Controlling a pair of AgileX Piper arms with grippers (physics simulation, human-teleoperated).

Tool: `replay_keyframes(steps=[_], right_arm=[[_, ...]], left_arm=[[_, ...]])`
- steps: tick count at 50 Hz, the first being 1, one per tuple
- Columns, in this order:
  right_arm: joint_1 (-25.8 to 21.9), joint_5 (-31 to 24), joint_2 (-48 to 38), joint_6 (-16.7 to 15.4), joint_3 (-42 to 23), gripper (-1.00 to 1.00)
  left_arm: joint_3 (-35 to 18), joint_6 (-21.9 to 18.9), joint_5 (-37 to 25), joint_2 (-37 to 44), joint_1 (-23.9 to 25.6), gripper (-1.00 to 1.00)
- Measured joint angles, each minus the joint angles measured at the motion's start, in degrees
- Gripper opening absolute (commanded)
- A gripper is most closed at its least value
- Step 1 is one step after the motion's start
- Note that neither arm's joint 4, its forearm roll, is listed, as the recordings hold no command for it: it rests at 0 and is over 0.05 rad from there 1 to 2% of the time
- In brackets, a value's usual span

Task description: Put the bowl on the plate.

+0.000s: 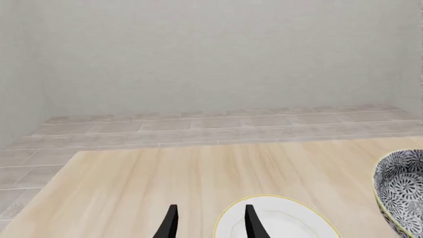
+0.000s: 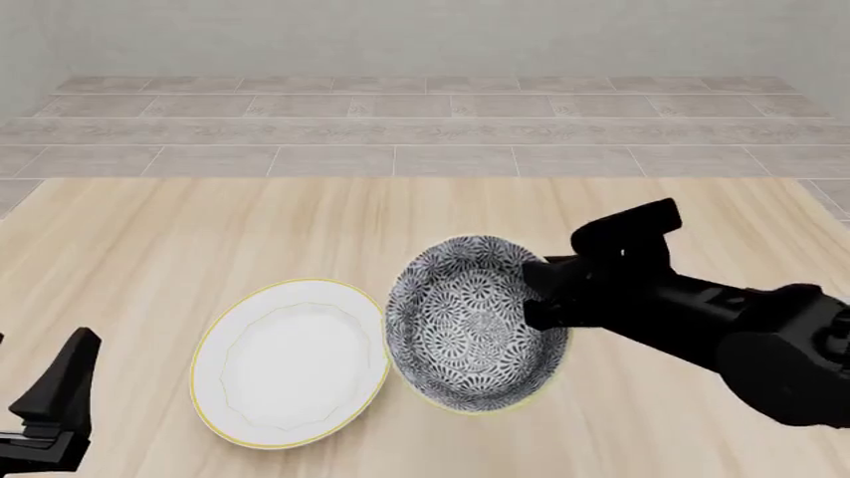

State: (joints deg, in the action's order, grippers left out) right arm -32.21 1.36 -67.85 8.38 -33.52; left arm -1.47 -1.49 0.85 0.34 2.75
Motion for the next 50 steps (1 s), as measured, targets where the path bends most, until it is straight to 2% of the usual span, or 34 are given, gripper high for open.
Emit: replay_keyframes(steps=[50], right_arm=[[-7.7, -8.3, -12.5, 5.5, -18.6, -1.0]], left_arm=[[-0.2, -0.7, 0.3, -0.1, 0.4, 1.0]])
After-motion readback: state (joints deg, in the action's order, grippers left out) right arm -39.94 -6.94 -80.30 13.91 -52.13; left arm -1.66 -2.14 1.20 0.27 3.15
